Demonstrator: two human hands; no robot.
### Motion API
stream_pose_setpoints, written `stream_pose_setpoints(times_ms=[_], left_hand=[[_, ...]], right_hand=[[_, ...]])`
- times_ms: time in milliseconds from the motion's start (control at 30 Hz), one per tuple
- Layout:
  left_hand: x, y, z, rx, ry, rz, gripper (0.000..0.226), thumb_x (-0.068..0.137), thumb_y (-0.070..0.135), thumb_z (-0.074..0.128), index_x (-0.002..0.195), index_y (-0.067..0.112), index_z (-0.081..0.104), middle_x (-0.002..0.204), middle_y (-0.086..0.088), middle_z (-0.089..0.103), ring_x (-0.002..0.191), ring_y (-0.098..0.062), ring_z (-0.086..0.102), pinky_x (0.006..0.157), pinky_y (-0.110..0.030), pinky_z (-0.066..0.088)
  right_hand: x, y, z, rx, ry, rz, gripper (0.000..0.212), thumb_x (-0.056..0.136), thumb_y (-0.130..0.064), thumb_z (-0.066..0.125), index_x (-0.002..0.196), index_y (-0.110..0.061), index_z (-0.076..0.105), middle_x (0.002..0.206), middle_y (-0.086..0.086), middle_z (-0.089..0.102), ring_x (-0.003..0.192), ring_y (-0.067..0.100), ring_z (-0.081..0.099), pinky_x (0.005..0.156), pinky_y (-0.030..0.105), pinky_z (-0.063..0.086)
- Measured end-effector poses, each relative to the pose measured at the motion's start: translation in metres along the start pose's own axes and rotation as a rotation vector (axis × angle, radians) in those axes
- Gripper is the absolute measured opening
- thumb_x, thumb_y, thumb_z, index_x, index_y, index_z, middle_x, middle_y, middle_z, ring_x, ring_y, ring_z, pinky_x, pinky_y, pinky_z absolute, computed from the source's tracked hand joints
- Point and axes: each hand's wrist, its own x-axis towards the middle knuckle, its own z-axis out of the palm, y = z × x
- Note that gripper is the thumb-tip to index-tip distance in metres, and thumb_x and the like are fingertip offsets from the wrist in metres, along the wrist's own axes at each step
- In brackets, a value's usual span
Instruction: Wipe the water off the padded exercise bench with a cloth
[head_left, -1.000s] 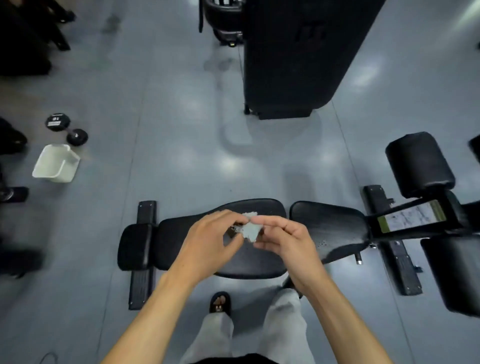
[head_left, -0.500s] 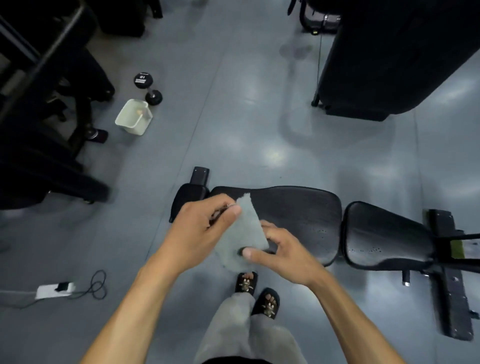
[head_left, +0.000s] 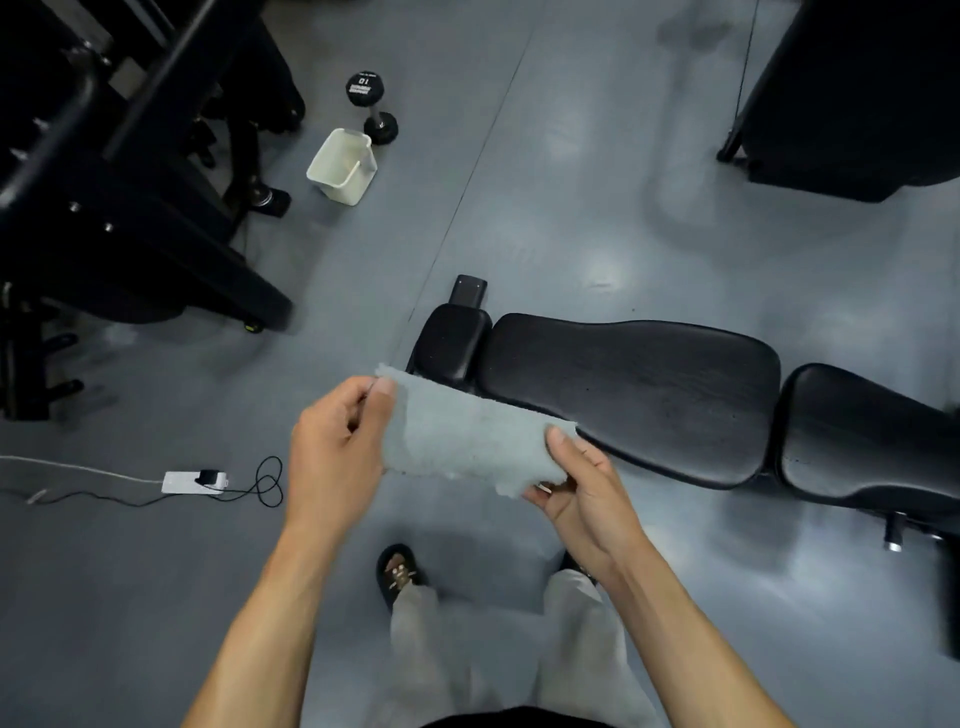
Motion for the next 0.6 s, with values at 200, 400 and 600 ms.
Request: stream_pose_setpoints(times_ms=[200,400,600], left_hand=[[0.012,-0.090,-0.095,0.112,0.071,0.009,0.031,0.105,0.030,0.054,0.078,0.016,0.060,0.063,-0.009,0.048,0.057,-0.007,0.036,0.053,-0.026,0.031],[0.030,-0.184,-0.217,0.362,0.053,0.152,0.021,0.102,0.034,0.058,0.083,0.025,0.062,0.059,0.011,0.048,0.053,-0.011,0.040,0.055,-0.029,0.037],[0.038,-0.231,-0.256,0.460,-0.076,0.284,0.021,0.097,0.044,0.059,0.099,0.030,0.075,0.072,0.011,0.071,0.058,-0.011,0.063,0.053,-0.033,0.054]], right_hand=[[0.025,0.104,0.081,-0.372,0.163,-0.100,0.054,0.095,-0.045,0.068,0.085,0.008,0.060,0.076,0.018,0.062,0.066,0.026,0.054,0.056,0.035,0.042],[0.033,0.214,0.189,-0.570,0.144,-0.046,0.053,0.099,-0.038,0.064,0.058,-0.007,0.050,0.053,0.012,0.046,0.054,0.018,0.045,0.054,0.039,0.040],[0.036,0.272,0.269,-0.575,0.157,-0.006,0.044,0.103,-0.027,0.060,0.063,-0.017,0.045,0.049,-0.007,0.045,0.046,0.010,0.048,0.059,0.038,0.047]])
